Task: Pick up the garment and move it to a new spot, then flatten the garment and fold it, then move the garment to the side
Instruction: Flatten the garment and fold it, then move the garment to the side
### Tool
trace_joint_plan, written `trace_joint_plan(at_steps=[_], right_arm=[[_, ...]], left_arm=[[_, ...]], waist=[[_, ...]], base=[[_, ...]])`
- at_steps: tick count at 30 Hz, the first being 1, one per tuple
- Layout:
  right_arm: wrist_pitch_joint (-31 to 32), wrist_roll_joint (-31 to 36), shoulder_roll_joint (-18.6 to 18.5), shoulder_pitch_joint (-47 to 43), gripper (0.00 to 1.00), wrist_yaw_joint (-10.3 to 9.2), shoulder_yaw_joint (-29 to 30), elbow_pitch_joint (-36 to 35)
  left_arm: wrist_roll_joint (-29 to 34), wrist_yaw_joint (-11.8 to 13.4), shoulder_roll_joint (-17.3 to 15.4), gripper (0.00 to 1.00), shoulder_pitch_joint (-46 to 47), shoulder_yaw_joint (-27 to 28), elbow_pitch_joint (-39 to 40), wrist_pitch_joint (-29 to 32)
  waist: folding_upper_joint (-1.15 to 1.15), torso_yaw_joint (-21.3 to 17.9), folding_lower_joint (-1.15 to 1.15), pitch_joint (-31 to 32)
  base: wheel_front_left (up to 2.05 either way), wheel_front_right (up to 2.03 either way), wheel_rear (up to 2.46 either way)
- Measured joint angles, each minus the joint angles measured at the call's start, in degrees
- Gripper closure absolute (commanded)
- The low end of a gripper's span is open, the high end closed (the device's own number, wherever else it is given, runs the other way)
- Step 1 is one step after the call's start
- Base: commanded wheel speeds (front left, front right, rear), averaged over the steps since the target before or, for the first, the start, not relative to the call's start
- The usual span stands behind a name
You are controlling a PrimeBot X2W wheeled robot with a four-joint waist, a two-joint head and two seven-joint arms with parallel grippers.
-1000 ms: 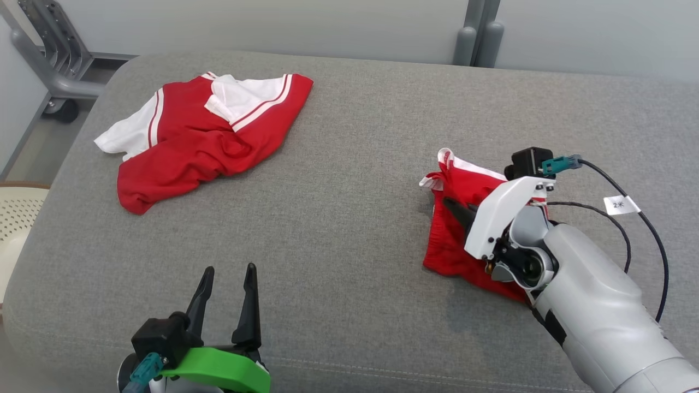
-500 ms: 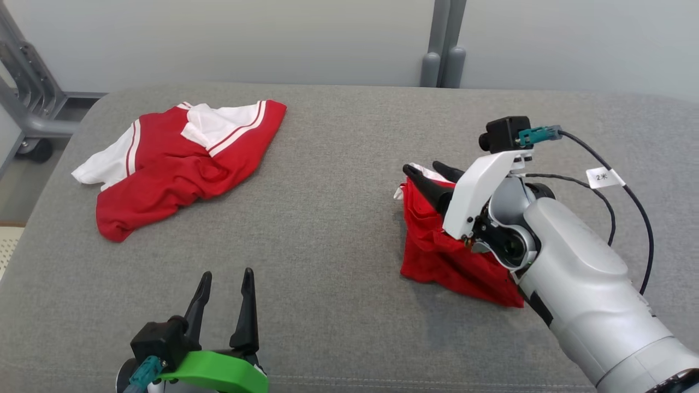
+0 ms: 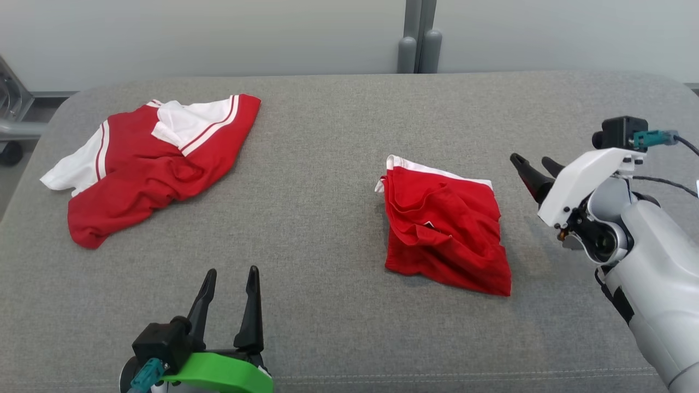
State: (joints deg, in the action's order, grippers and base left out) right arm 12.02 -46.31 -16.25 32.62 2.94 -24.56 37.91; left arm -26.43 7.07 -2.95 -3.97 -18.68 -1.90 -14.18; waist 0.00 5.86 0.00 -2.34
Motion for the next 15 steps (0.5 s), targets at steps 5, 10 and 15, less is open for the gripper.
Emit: trace_joint_plan(at_steps=[5,10,15], right_arm=[[-0.6,-2.0,0.0,-2.5,0.0,-0.01,1.5,1.7],[-1.2,-3.7,0.2,-4.9,0.0,0.07,2.4,3.4],[-1.2,-4.7,1.2,-5.3,0.0,0.57,2.7,4.5]], left_arm=[[0.4,0.0,0.0,0.0,0.5,-0.3,0.5,0.0],[0.5,0.0,0.0,0.0,1.7,-0.5,0.8,0.0],[0.8,0.0,0.0,0.0,2.2,-0.6,0.8,0.0]], waist=[[0.0,0.4,0.0,-1.9],[0.0,1.7,0.0,-3.3],[0.0,3.1,0.0,-4.3]], base=[[0.0,0.0,0.0],[0.0,0.0,0.0],[0.0,0.0,0.0]])
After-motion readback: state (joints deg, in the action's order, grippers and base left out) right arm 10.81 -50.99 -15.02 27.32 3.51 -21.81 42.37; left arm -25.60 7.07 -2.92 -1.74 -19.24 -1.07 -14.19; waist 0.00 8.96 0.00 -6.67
